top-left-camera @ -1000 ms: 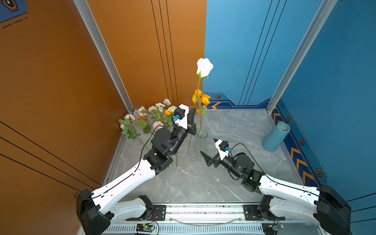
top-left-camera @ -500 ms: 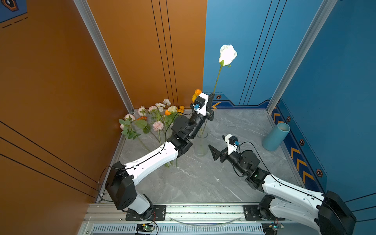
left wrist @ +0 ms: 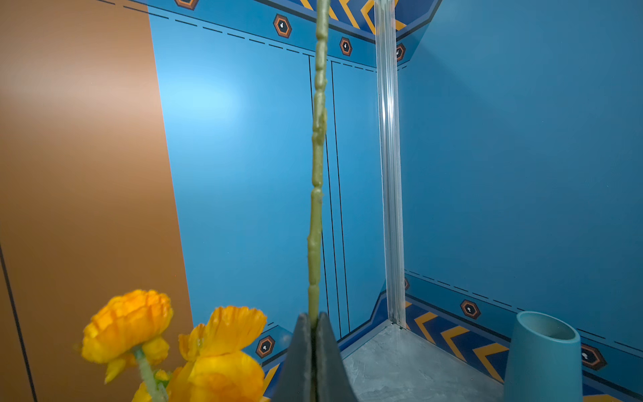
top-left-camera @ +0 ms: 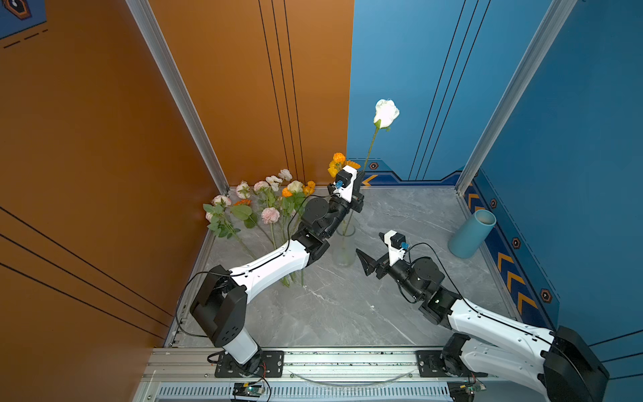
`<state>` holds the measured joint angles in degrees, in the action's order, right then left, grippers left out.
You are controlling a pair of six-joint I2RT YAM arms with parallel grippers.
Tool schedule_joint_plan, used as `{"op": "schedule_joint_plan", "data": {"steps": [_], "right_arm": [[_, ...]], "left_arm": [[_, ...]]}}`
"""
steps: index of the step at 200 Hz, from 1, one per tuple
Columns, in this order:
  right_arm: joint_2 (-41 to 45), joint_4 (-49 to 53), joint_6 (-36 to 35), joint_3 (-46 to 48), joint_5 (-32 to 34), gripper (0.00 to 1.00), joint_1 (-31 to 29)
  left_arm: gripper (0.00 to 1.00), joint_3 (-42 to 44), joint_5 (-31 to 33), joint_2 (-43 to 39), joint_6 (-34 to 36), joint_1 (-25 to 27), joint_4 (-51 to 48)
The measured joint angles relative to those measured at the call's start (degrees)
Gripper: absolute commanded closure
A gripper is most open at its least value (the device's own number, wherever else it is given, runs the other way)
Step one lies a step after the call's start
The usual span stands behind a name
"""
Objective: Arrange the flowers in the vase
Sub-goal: 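Carry the white rose over the glass vase and lower its stem in, then open the left gripper and move it back to the flower pile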
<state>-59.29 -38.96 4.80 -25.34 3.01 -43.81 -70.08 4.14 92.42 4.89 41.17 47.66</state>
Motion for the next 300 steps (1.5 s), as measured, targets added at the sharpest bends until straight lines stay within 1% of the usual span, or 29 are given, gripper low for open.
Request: {"op": "schedule_joint_plan", "data": {"steps": [49,58,66,72,139,162,176,216,230,245,256,266,279,284,291,300], "right_arm": [[-0.6,0.0,0.0,0.1,-0.2,0.00,0.0],[-0.6,0.0,0.0,0.1,-0.2,0.00,0.0],[-0.6,0.0,0.0,0.1,-0.2,0.00,0.0],[-0.6,0.0,0.0,0.1,-0.3,0.00,0.0],[-0.9,-0.1,0.0,0.3,-0.9,0.00,0.0],[-0.9,-0.1,0.0,0.5,-1.3,0.00,0.0],[-0.9,-0.1,0.0,0.5,-1.3,0.00,0.0],[-0.9,-0.2,-0.3,0.5,-1.3,0.00,-0.2],[-0.9,-0.2,-1.0,0.5,-1.0,0.00,-1.2],[-0.9,0.0,-2.8,0.5,0.3,0.00,-3.5],[-1.0,0.2,-4.8,0.4,1.6,0.00,-5.8],[-1.2,0.5,-6.7,0.3,2.8,0.00,-8.2],[-2.3,0.9,-9.0,-0.3,4.0,0.00,-10.9],[-2.9,0.9,-9.7,-0.6,4.4,0.00,-11.8],[-4.0,0.9,-10.9,-1.0,4.5,0.00,-12.9],[-5.6,0.9,-12.3,-1.4,4.7,0.00,-14.1]], "left_arm": [[1.00,4.7,-2.3,0.0,-0.7,-0.3,-1.1],[0.96,5.6,-2.3,0.0,-0.9,-0.3,-1.4],[0.90,6.3,-2.3,0.0,-0.9,-0.3,-1.7],[0.88,6.8,-2.4,0.0,-1.1,-0.3,-1.9],[0.82,11.4,-2.7,0.0,-1.9,-0.3,-2.9],[0.77,12.8,-2.7,0.0,-2.0,-0.3,-3.1],[0.72,13.2,-2.6,0.0,-2.0,-0.3,-3.3],[0.52,15.2,-2.0,-3.0,-2.4,-0.2,-3.5],[0.49,16.3,-1.0,-5.2,-2.3,0.2,-3.6],[0.45,17.3,3.2,-8.2,-1.8,1.0,-4.6],[0.42,17.1,9.3,-10.1,-1.5,1.7,-6.6],[0.41,16.0,15.5,-11.5,-1.9,1.9,-10.5],[0.39,11.7,22.9,-11.6,-4.6,1.1,-19.7],[0.40,9.0,25.0,-11.2,-6.6,0.0,-25.0],[0.42,5.2,26.4,-10.4,-9.5,-1.9,-31.6],[0.43,0.5,26.5,-8.7,-14.0,-5.2,-39.5]]}}
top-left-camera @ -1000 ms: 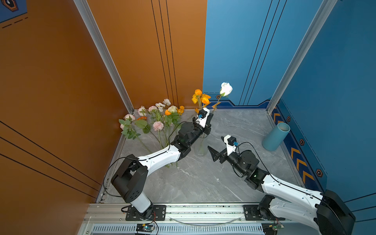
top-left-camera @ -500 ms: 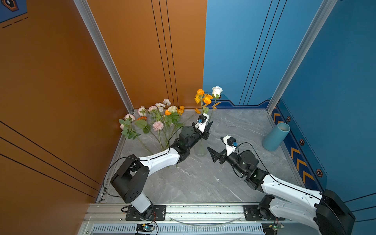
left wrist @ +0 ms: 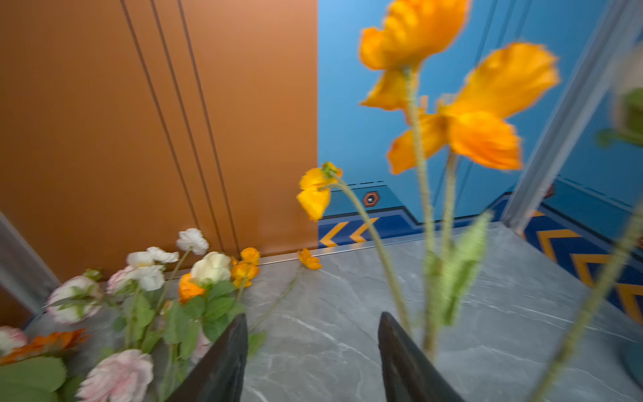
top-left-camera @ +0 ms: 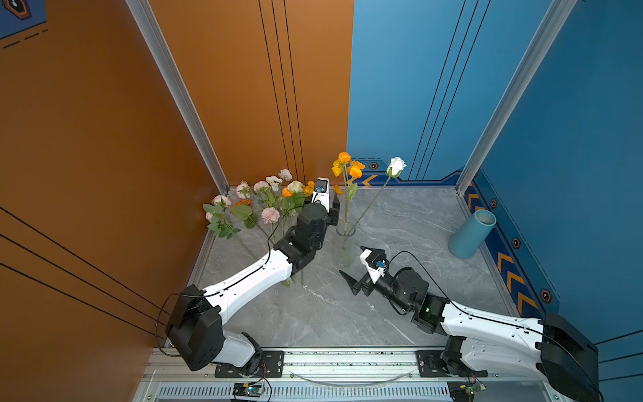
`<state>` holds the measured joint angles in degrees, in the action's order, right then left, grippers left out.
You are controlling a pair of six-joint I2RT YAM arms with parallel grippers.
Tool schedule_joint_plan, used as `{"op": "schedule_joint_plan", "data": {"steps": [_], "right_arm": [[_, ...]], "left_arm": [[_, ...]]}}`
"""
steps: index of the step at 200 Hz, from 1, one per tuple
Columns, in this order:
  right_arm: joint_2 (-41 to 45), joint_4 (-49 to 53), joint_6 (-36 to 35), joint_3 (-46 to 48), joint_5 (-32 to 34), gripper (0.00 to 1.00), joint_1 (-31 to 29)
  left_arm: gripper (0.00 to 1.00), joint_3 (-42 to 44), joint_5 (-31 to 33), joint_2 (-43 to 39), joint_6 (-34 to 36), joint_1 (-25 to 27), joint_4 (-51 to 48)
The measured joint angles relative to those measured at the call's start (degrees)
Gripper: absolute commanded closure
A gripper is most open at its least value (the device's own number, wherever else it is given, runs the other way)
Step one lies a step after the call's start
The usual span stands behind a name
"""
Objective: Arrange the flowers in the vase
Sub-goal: 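Open the left gripper and move it back to the flower pile, then lower the left gripper onto a green stem in the pile and close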
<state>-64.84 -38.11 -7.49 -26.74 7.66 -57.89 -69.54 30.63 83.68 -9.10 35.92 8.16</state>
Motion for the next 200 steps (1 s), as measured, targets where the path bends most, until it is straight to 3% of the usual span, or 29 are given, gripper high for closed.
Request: {"op": "schedule_joint_plan", "data": {"steps": [10,33,54,96,200], "right_arm": [[-2.2,-0.4,-1.6,-0.3,0.0,0.00,-1.3],[-7.7,-0.5,-5.0,-0.5,0.0,0.00,-4.3],[-11.1,-0.5,-6.7,-0.8,-0.6,0.00,-6.3],[-14.3,-1.4,-7.6,-2.1,-1.6,0.00,-6.7],[-17.2,-3.0,-5.1,-3.7,-4.5,0.00,-5.2]], "left_arm": [[0.44,-3.7,-0.9,1.7,-4.0,-3.9,-6.6],[0.56,-6.4,-7.1,7.3,-12.4,-11.8,-16.9],[0.58,-7.1,-13.5,14.9,-17.3,-15.3,-22.9],[0.60,-7.9,-19.0,25.9,-22.5,-15.5,-29.9],[0.67,-16.0,-17.7,35.4,-24.0,-16.5,-32.2]]}}
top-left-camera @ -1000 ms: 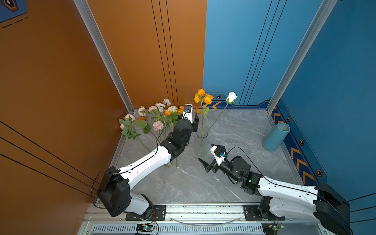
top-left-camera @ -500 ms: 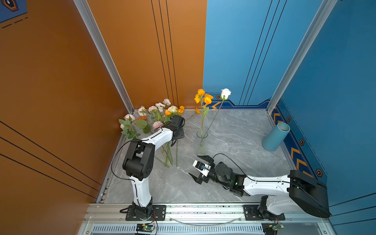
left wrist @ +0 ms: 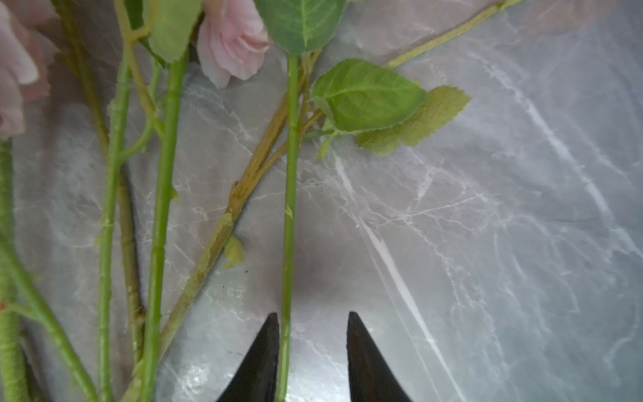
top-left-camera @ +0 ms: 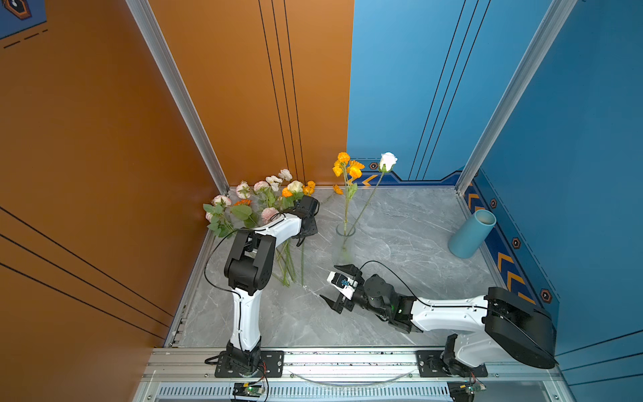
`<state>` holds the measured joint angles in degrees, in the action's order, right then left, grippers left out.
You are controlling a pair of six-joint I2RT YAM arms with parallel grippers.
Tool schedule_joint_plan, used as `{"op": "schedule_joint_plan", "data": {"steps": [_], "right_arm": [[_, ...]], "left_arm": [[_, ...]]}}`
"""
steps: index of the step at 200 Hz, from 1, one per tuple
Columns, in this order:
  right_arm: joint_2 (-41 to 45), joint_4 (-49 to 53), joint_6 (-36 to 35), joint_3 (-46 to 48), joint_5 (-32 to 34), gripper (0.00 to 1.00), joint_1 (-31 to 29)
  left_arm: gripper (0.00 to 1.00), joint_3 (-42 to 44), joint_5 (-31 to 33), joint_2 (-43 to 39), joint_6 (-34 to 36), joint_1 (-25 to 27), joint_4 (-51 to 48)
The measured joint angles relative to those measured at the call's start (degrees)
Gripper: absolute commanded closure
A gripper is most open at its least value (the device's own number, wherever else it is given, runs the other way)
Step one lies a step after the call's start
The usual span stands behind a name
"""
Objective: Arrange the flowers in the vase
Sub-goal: 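Lower the left gripper onto a green stem in the pile and close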
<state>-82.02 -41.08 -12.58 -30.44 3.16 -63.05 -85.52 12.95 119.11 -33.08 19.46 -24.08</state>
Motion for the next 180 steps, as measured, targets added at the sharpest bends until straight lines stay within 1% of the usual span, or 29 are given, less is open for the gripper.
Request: {"op": "schedule_joint_plan", "data": {"steps": [67,133,143,163,180], "right_arm": [[0.0,-1.0,1.1,0.0,-1.1,0.00,0.8],[0.0,-1.0,1.7,0.0,-1.7,0.00,1.2],[0.0,-1.0,1.8,0.0,-1.7,0.00,1.2],[0.0,-1.1,2.1,0.0,-1.7,0.00,1.2],[0.0,-1.1,2.1,0.0,-1.7,0.00,1.2]], "left_arm": [[0.70,-4.1,-0.2,3.6,0.0,-2.2,-2.3],[0.75,-8.2,-1.5,6.6,0.2,-2.6,-4.3],[0.80,-8.8,-1.7,7.0,0.3,-2.6,-4.6],[1.00,-9.4,-2.2,7.3,0.7,-2.6,-5.0],[1.00,-9.4,-2.7,7.3,0.6,-2.6,-5.1]]}}
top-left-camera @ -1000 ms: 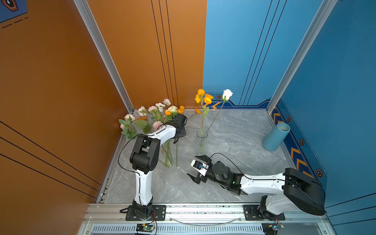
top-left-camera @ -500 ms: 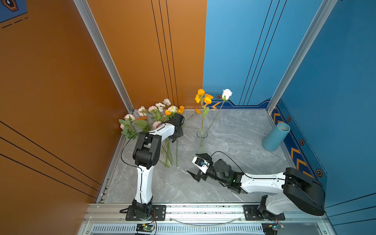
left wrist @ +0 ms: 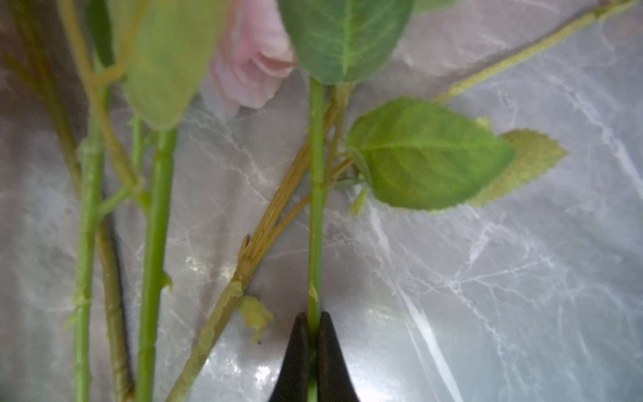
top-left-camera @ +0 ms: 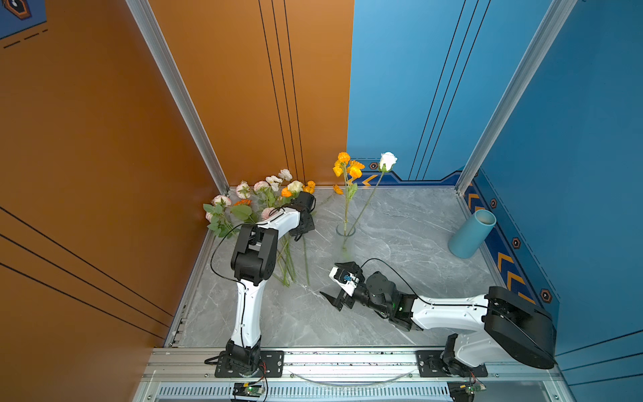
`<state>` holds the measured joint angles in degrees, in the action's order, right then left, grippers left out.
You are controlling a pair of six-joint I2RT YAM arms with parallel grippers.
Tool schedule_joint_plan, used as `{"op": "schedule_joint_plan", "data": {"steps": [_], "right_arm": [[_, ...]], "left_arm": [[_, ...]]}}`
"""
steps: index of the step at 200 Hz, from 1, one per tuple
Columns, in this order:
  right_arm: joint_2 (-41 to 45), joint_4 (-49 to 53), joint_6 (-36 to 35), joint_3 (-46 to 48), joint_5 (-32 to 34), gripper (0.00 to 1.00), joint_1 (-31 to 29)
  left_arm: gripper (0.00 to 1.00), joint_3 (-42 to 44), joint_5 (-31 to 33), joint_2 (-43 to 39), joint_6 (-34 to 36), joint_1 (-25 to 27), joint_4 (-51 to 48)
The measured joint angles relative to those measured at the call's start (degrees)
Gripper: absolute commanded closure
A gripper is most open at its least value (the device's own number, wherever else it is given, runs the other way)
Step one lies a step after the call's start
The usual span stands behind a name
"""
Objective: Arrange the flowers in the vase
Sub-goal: 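Lower the left gripper onto a green stem in the pile and close, then lift the yellow rose by its stem with the left gripper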
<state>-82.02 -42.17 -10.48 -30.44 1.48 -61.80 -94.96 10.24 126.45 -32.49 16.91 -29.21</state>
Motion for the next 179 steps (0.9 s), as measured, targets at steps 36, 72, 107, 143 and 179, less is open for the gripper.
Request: {"op": "schedule_joint_plan", "data": {"steps": [36,72,107,143,179], "right_arm": [[0.0,0.0,0.0,0.0,0.0,0.00,0.1],[0.0,0.0,0.0,0.0,0.0,0.00,0.1],[0.1,0.0,0.0,0.0,0.0,0.00,0.1],[0.2,0.0,0.0,0.0,0.0,0.00,0.1],[0.3,-0.2,0.0,0.1,0.0,0.00,0.1]], "left_arm": [[1.00,0.2,-0.5,-0.3,0.3,0.0,0.0],[1.00,3.5,-3.1,-5.8,2.1,0.0,-1.1],[1.00,4.3,-8.4,-17.2,5.9,-0.5,-1.9],[1.00,6.1,-13.6,-29.7,8.3,-3.7,-1.2],[1.00,10.9,-19.0,-39.1,8.9,-7.6,0.7]]}}
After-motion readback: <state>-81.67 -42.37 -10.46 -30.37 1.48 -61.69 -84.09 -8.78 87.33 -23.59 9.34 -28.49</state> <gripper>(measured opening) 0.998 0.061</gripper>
